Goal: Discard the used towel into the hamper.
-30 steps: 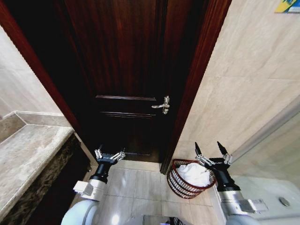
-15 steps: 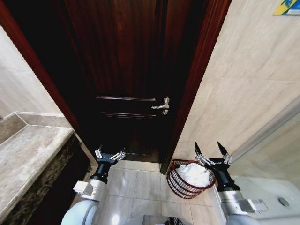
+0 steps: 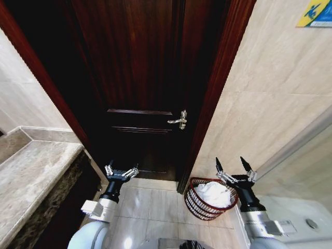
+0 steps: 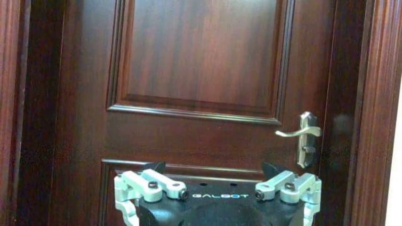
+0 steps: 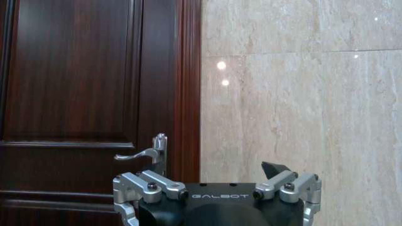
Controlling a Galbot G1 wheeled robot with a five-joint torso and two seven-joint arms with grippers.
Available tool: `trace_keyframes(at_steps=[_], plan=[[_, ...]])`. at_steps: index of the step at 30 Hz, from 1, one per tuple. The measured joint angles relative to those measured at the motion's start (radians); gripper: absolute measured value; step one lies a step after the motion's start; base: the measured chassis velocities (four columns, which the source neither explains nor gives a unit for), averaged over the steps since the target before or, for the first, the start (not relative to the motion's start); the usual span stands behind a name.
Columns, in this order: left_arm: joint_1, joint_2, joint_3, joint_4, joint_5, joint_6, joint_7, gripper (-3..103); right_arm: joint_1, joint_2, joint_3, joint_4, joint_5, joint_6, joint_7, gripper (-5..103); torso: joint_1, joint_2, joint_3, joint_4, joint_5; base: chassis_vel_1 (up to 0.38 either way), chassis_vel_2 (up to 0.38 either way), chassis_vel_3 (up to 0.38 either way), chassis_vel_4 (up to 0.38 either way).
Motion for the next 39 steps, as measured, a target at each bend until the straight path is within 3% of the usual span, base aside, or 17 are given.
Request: trace_keyframes(at_steps=[39], plan=[[0.000,0.000,0.000,0.000,0.000,0.000,0.000,99,0.000,0.000,0.000,0.000,0.000,0.000,0.000,100,-0.003,-0.007,-0.004,0.0000,-0.0001,-0.052,-0.055,0.055,0.054]])
